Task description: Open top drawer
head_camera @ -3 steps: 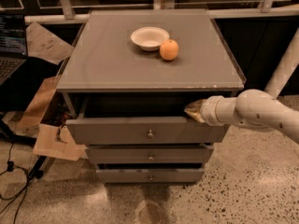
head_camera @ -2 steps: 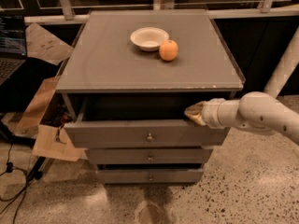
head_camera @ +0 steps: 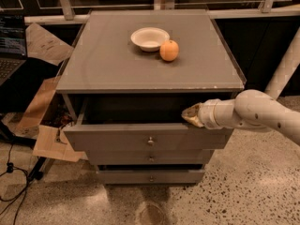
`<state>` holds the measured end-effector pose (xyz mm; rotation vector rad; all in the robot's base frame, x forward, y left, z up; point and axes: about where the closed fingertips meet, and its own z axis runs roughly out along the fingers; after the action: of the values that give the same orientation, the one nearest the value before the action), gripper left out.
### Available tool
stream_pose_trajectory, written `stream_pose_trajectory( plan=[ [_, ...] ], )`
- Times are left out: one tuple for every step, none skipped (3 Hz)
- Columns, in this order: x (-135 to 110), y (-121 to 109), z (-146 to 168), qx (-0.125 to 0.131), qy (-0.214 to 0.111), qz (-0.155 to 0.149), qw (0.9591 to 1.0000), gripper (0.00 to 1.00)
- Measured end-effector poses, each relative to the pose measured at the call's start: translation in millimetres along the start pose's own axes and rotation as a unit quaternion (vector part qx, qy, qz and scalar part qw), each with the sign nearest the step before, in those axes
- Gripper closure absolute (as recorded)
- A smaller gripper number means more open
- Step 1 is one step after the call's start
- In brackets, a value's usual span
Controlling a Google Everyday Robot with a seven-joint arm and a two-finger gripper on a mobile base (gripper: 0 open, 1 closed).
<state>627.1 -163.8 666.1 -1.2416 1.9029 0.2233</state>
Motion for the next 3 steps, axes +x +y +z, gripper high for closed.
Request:
stream_pose_trajectory(
  plan=[
    [1.2, 4.7, -0.8, -0.010, 0.003, 0.003, 0.9999, 1.00],
    [7.5, 17.0, -5.0, -0.024, 0.004, 0.015, 0.9996, 1.00],
    [15.1, 33.2, -12.4, -0.036, 0.002, 0.031, 0.9989, 1.00]
  ],
)
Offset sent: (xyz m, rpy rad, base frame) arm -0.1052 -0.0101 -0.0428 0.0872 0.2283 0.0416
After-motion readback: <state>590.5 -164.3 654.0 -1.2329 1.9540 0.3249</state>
